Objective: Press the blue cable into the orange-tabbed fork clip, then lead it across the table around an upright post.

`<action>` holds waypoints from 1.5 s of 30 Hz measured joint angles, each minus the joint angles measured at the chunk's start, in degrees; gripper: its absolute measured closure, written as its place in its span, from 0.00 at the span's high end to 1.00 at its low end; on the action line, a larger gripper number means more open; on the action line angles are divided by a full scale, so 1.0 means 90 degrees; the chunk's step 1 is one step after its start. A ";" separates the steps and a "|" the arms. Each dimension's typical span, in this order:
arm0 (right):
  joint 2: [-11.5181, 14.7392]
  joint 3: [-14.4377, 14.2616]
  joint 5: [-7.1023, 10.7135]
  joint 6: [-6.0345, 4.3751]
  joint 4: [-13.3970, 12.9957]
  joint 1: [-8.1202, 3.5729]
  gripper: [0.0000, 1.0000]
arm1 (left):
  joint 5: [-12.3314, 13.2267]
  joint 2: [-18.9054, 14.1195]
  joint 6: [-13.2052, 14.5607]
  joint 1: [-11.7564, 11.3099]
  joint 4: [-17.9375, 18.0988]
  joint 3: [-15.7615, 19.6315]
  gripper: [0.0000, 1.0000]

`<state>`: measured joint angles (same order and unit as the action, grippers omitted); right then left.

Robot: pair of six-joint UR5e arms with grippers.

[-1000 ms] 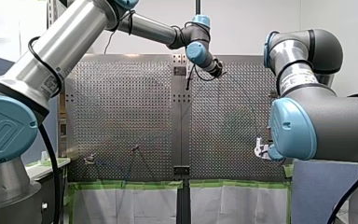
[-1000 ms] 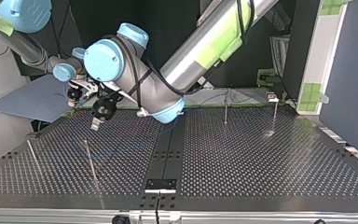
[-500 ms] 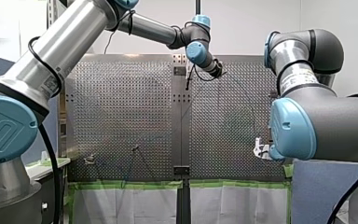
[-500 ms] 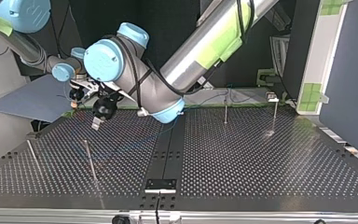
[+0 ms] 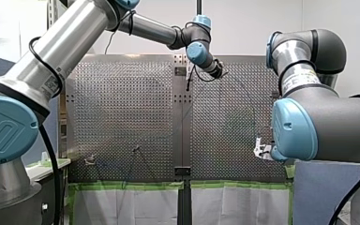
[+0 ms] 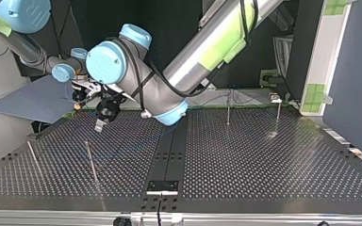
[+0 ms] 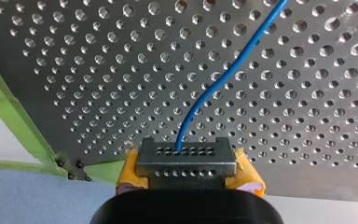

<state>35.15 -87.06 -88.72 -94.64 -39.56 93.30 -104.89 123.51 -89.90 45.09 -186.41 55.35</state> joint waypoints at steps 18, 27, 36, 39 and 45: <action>-0.0001 0.0000 0.0002 -0.0049 0.0003 0.0031 0.00 | -0.0186 -0.0001 -0.0471 -0.0006 0.0024 0.0029 1.00; -0.0001 0.0000 -0.0001 -0.0040 0.0010 0.0055 0.00 | -0.0460 -0.0008 -0.0718 0.0008 -0.0037 0.0029 1.00; 0.0000 0.0000 0.0003 -0.0044 0.0019 0.0067 0.00 | -0.0929 -0.0009 -0.0770 0.0041 -0.0049 0.0027 1.00; 0.0000 0.0000 0.0003 -0.0048 0.0020 0.0068 0.00 | -0.1005 -0.0009 -0.0772 0.0045 -0.0050 0.0028 1.00; -0.0001 0.0000 0.0001 -0.0049 0.0021 0.0070 0.00 | -0.1069 -0.0009 -0.0770 0.0062 -0.0054 0.0028 1.00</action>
<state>35.14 -87.06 -88.71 -95.08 -39.38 93.93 -114.51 123.44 -96.83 45.65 -186.90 55.60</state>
